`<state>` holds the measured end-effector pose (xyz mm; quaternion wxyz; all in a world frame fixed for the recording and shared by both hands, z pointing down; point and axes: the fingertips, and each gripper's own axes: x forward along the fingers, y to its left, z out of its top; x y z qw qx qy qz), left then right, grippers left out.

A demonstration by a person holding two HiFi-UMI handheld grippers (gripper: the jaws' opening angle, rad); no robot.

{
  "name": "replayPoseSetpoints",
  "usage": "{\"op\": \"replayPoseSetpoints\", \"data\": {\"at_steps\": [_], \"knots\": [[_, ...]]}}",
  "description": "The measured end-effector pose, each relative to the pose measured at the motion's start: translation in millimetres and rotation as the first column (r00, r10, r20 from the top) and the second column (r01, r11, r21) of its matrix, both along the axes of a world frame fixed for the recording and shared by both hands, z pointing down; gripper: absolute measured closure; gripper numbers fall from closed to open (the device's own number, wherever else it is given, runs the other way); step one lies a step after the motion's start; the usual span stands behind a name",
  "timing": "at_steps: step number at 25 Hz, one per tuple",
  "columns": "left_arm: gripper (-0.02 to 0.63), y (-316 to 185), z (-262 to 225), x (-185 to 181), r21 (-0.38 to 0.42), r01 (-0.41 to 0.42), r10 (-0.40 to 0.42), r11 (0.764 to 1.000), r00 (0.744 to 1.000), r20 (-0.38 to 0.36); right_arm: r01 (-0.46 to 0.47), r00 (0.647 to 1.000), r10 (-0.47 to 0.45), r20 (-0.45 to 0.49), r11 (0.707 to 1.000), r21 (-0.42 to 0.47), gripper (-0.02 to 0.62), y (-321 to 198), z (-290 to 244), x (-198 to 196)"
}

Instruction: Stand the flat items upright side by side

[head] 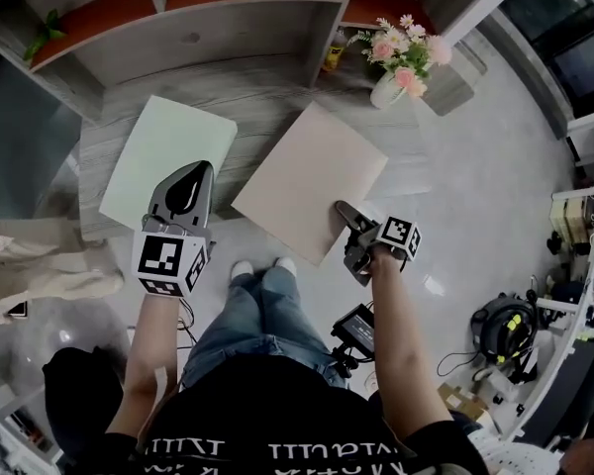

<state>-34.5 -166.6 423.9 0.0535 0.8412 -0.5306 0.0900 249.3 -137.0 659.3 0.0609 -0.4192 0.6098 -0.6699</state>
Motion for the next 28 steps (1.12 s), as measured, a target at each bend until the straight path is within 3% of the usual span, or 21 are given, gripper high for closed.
{"op": "replayPoseSetpoints", "data": {"at_steps": [8,12,18,24,28], "knots": [[0.594,21,13,-1,-0.031,0.048,-0.047,0.998,0.997,0.057,0.053,0.983,-0.062,0.171,0.997,0.062,0.195,-17,11,-20],[0.594,26,11,-6,-0.028,0.072,-0.071,0.997,0.996,0.046,0.074,0.980,-0.080,0.184,0.997,0.038,0.219,-15,10,-23],[0.594,25,2,-1,-0.001,0.077,-0.077,0.997,0.997,0.025,0.113,0.983,-0.107,0.152,0.993,-0.034,0.237,-4,-7,-21],[0.594,25,-6,-6,0.024,0.094,-0.094,0.995,0.996,-0.003,0.161,0.986,-0.162,-0.023,0.986,-0.035,0.253,-10,-37,-18],[0.594,26,-13,-12,0.042,0.105,-0.105,0.994,0.995,-0.004,0.190,0.974,-0.199,-0.110,0.978,-0.090,0.256,-13,-54,-21]]}}
